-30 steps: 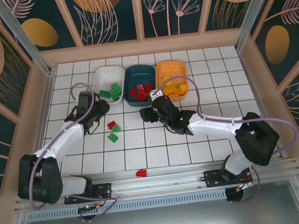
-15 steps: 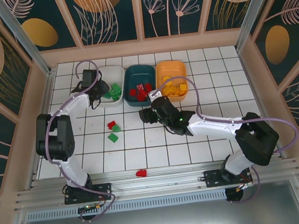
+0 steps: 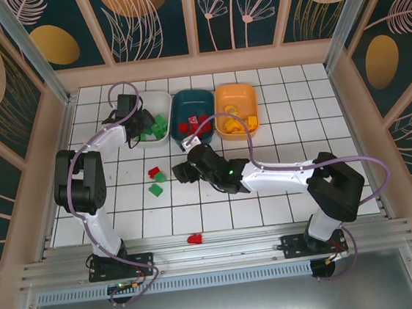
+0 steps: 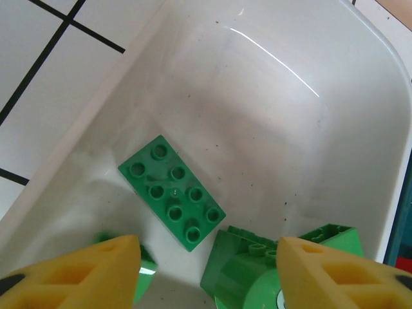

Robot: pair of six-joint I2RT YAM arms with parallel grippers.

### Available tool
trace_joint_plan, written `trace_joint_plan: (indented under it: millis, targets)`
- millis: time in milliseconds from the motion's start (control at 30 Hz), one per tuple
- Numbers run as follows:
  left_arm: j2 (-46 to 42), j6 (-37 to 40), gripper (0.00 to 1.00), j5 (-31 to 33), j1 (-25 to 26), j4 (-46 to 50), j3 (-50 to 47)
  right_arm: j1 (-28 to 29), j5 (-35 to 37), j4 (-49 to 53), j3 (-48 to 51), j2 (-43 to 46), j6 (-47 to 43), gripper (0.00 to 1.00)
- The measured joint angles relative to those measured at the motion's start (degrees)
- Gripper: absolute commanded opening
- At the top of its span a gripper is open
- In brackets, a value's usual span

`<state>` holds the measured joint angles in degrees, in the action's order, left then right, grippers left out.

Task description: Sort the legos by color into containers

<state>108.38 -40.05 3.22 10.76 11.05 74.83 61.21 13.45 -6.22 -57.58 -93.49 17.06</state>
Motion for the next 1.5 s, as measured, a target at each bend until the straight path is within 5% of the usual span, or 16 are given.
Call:
trace_joint_plan:
  millis: [233, 533, 733, 867, 1167, 1500]
  targets:
    - [-6.01, -0.22, 0.72, -1.70, 0.00, -0.07, -3.65, 2.03, -0.61, 0.90, -6.23, -7.41, -0.24, 0.75]
    - [-34.88, -2.86, 0.89, -2.51, -0.28, -3.34, -22.95, 2.56, -3.21, 3.50, -17.31, -21.75, -1.73, 0.76]
    - [-45.09, -5.49, 0.96, -2.75, -0.72, -1.27, -37.24, 2.56, -4.98, 4.31, -20.59, -26.40, -1.79, 0.75]
    - [-48.98, -6.32, 0.96, -2.78, -0.70, 0.17, -40.89, 2.56, -5.55, 5.20, -23.06, -29.00, -1.73, 0.68]
    - [-49.24, -6.56, 0.97, -2.78, -0.74, 0.37, -40.98, 2.56, -5.27, 5.64, -24.30, -30.32, -1.62, 0.35]
    - [-49.24, -6.54, 0.97, -2.78, -0.74, 0.37, -40.98, 2.56, -3.69, 4.52, -22.82, -29.57, -1.64, 0.26]
